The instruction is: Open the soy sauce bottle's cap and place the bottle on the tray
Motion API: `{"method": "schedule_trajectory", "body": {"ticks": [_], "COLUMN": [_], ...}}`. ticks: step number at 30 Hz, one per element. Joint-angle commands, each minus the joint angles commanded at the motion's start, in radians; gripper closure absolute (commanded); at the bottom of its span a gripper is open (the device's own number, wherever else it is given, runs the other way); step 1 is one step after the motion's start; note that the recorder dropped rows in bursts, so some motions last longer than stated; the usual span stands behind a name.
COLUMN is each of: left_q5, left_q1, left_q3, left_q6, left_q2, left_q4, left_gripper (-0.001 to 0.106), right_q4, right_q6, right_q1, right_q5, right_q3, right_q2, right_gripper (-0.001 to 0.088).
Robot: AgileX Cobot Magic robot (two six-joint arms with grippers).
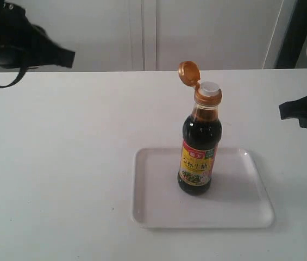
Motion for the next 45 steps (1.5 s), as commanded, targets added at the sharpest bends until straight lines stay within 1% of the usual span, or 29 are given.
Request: {"method": "schedule_trajectory", "body": {"ticks": [2, 5, 7, 9, 11, 14, 21, 28, 33, 40, 45], "left_q5": [0.089, 0.189, 0.221, 0.221, 0.205, 0.152, 0.087, 0.015, -0.017, -0.094, -0.117], "left_q1": [0.034, 0.08, 0.108, 0.125, 0.135, 0.135, 0.135, 0.135, 0.135, 0.135, 0.135], "left_q3": [0.0, 0.004, 0.014, 0.042, 0.078, 0.148, 0.271, 0.38, 0.45, 0.572, 0.638], "left_q6": [0.044, 0.079, 0.084, 0.084, 0.084, 0.068, 0.068, 0.046, 0.034, 0.004, -0.021], "left_q2": [-0.002, -0.01, -0.026, -0.057, -0.097, -0.167, -0.325, -0.462, -0.539, -0.648, -0.727], "left_q4": [0.0, -0.002, -0.002, -0.004, -0.004, -0.009, -0.056, -0.06, -0.06, -0.06, -0.06], "left_gripper": [0.105, 0.105, 0.105, 0.105, 0.105, 0.105, 0.105, 0.105, 0.105, 0.105, 0.105], "right_q4": [-0.024, -0.077, -0.131, -0.177, -0.199, -0.201, -0.201, -0.193, -0.193, -0.193, -0.193], "right_q6": [0.013, 0.081, 0.145, 0.183, 0.194, 0.217, 0.236, 0.254, 0.258, 0.258, 0.258], "right_q1": [0.0, 0.0, 0.0, 0.0, 0.0, 0.0, 0.0, 0.0, 0.0, 0.0, 0.0], "right_q5": [0.011, 0.017, 0.026, 0.037, 0.033, -0.025, -0.239, -0.394, -0.454, -0.525, -0.552], "right_q3": [0.0, 0.0, 0.0, 0.002, 0.009, 0.042, 0.189, 0.328, 0.419, 0.513, 0.576], "right_q2": [0.0, 0.002, -0.007, -0.027, -0.059, -0.142, -0.382, -0.605, -0.716, -0.853, -0.942], "right_gripper": [0.0868, 0.0868, 0.0868, 0.0868, 0.0868, 0.0868, 0.0868, 0.0868, 0.0868, 0.0868, 0.0868]}}
